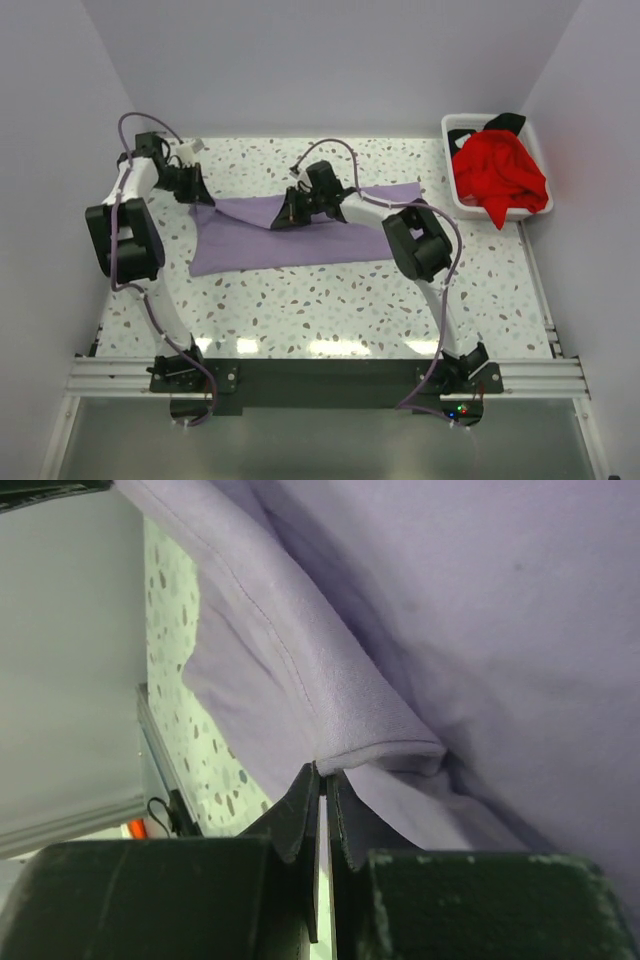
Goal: Fold and stack the t-shirts
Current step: Fold the tshirt
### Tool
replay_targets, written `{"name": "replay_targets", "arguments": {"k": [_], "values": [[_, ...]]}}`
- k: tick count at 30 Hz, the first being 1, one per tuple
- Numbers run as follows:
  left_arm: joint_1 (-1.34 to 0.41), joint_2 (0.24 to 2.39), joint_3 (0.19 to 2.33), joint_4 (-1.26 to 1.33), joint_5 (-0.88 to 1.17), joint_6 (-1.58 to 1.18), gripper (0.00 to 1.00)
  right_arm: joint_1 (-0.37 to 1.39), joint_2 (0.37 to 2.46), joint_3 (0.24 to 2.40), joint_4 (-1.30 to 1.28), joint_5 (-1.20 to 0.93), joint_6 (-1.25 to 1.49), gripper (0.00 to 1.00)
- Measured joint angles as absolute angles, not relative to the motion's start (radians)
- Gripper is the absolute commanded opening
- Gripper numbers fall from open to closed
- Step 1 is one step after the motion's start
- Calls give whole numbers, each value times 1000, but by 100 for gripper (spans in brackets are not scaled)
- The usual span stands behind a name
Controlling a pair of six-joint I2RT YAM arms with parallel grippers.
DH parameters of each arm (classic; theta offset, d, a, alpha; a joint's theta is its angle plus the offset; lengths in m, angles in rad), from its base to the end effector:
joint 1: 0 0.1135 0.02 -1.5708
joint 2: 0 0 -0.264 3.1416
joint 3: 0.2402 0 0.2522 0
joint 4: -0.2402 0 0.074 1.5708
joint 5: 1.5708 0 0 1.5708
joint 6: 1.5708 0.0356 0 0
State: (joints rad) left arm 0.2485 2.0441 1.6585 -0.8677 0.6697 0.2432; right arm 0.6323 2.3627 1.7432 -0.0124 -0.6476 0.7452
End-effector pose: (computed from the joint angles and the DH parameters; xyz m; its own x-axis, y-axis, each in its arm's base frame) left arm 0.4142 0.0823 0.2151 -0.8949 -0.0323 -0.4450 0.2169 0.8401 -0.4972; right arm 0.4106 0.3275 0.1451 -0.9361 -0.0154 -0.3514 -0.3119 0.4981 0.8091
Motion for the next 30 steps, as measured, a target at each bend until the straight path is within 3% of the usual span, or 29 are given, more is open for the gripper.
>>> {"name": "replay_targets", "arguments": {"k": [15, 30], "values": [[228, 2111, 1719, -828, 658, 179, 0, 618, 2431, 1813, -42, -669, 734, 0], [276, 2016, 1564, -862, 573, 229, 0, 648, 2399, 1701, -41, -681, 739, 0]]}}
